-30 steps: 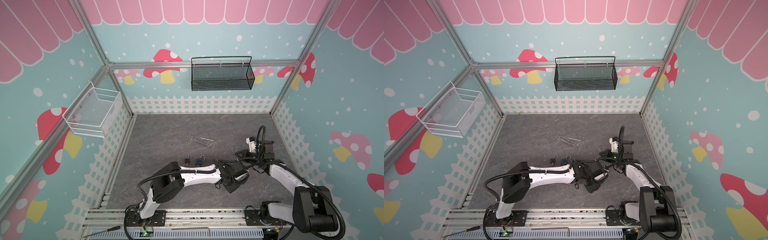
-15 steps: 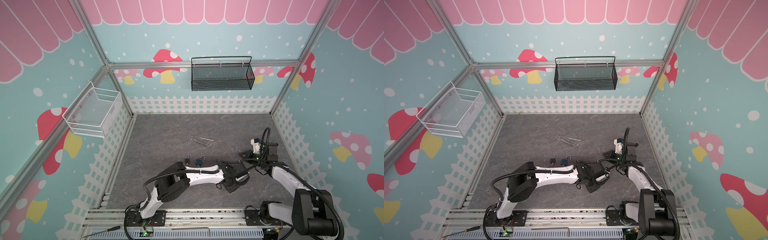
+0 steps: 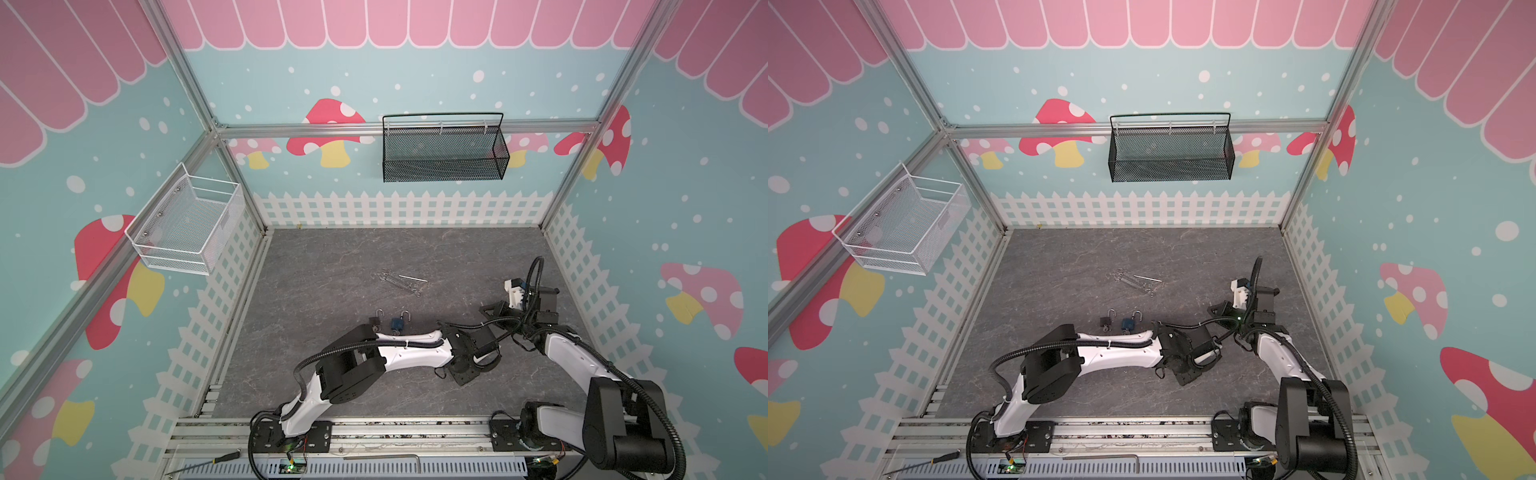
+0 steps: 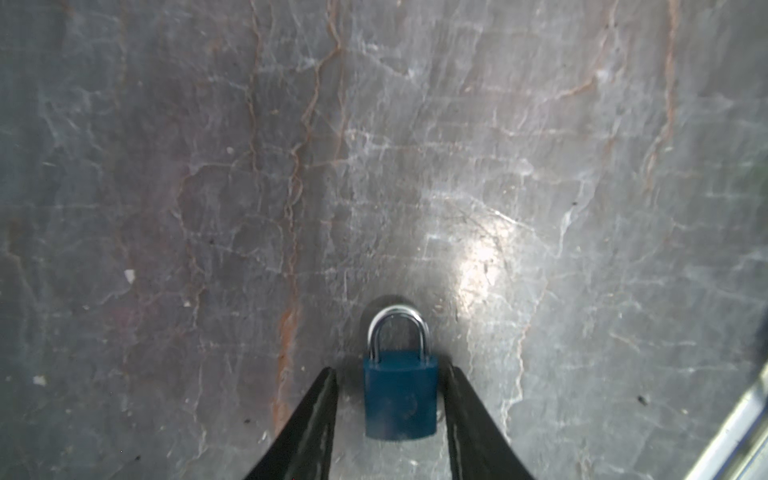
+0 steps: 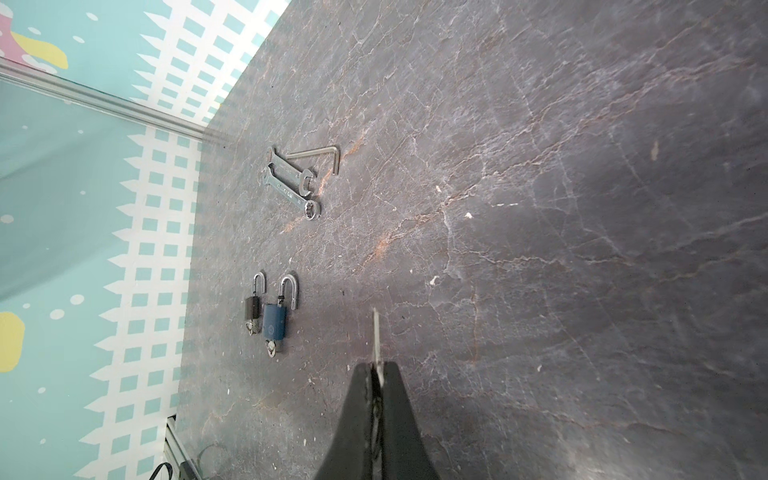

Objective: Unlock with the key
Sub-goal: 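Close the left gripper on the small blue padlock body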

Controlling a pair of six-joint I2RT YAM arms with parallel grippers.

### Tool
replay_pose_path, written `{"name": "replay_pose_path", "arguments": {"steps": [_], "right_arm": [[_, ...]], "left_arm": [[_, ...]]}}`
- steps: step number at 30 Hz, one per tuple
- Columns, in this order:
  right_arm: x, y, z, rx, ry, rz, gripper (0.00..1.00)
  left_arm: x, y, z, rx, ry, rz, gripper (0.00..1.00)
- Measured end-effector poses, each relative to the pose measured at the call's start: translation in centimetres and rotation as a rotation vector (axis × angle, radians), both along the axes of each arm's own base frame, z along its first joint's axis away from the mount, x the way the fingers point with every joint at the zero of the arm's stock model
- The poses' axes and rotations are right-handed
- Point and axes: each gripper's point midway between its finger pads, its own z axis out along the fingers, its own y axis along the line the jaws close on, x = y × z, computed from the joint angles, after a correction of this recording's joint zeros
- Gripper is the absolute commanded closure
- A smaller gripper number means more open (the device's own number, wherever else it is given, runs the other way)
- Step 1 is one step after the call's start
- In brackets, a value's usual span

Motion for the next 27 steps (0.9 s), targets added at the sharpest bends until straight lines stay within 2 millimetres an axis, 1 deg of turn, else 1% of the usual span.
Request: {"name": "replay_pose_path", "arguments": {"steps": [4,8,12,15,20,25,27], "right_arm": [[-0.02,-0.01,0.06,0.008,0.001,0.000,1.00],[-0.04,0.00,0.10,0.015,0.004,-0.001,1.00],[-0.12,-0.04,0.01,0.016,0.005,-0.002,1.00],[-0.20,-0.02,-0.06,0.020,0.008,-0.002,1.00],[-0.21,0.02,0.01,0.027,0.009,-0.001,1.00],[-0.23,0.04,0.06,0.030,0.010,-0.001,1.00],[-0.22,0.05,0.22,0.032,0.005,-0.002,1.00]], "left_arm": [[0.01,-0.10,-0.05,0.007,0.003,0.000,0.61],[0.04,-0.41,-0.06,0.006,0.007,-0.002,0.68],[0.01,-0.48,-0.09,0.005,0.011,-0.003,0.69],[0.03,-0.47,-0.09,0.009,0.010,-0.003,0.75],[0.13,-0.44,-0.03,0.011,0.006,0.001,0.80],[0.21,-0.38,0.04,0.015,0.000,0.008,0.88],[0.28,-0.32,0.05,0.019,-0.004,0.014,0.93]]}}
